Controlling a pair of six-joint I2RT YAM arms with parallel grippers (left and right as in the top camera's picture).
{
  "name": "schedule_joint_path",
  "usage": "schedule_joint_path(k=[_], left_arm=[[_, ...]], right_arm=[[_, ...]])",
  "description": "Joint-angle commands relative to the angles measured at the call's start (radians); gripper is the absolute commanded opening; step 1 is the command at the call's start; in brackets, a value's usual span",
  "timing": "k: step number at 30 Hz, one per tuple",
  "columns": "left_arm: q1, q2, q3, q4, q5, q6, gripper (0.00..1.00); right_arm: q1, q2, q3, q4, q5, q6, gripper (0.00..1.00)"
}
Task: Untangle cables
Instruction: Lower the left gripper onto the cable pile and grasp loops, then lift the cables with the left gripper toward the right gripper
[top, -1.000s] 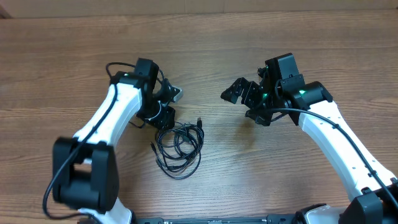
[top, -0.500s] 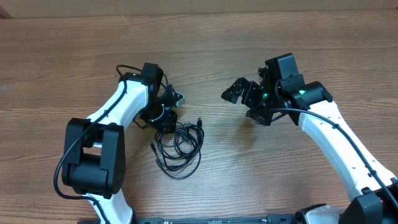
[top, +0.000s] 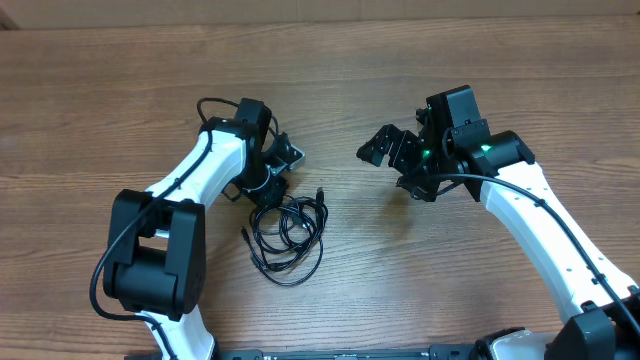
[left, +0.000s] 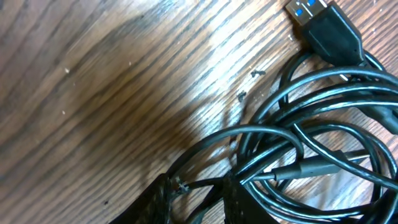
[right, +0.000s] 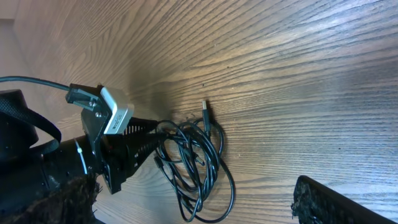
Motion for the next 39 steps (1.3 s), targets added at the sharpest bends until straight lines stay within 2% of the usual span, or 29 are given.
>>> schedule_joint_path(k=[1, 8, 14, 20, 24, 28, 30, 35, 39], left_arm=[[-0.026, 0.016, 0.010, -0.005, -0.032, 0.070, 0.28], [-0.061, 0.016, 0.010, 0.009, -0.056, 0.125, 0.29], [-0.065, 0.016, 0.010, 0.084, -0.057, 0.130, 0.32], [-0.066, 0.016, 0.010, 0.086, -0.047, 0.143, 0.29], [-0.067, 0.015, 0.010, 0.063, -0.019, 0.214, 0.31], [-0.071, 0.016, 0.010, 0.065, -0.018, 0.235, 0.17], [-0.071, 0.016, 0.010, 0.069, -0.016, 0.235, 0.05], [-0.071, 0.016, 0.010, 0.050, 0.042, 0.227, 0.04], [-0.067, 0.014, 0.029, 0.041, 0.091, 0.080, 0.04]], right_arm=[[-0.002, -0.001, 0.002, 0.002, 0.017, -0.008, 1.00], [-0.002, -0.001, 0.002, 0.002, 0.017, -0.008, 1.00], [-0.002, -0.001, 0.002, 0.002, 0.017, -0.009, 1.00], [-0.002, -0.001, 0.002, 0.002, 0.017, -0.009, 1.00], [-0.002, -0.001, 0.002, 0.003, 0.019, -0.009, 1.00], [-0.002, -0.001, 0.002, 0.003, 0.024, -0.008, 1.00], [-0.002, -0.001, 0.002, 0.002, 0.024, -0.008, 1.00], [-0.002, -0.001, 0.002, 0.002, 0.024, -0.008, 1.00], [-0.002, -0.001, 0.002, 0.002, 0.024, -0.008, 1.00]])
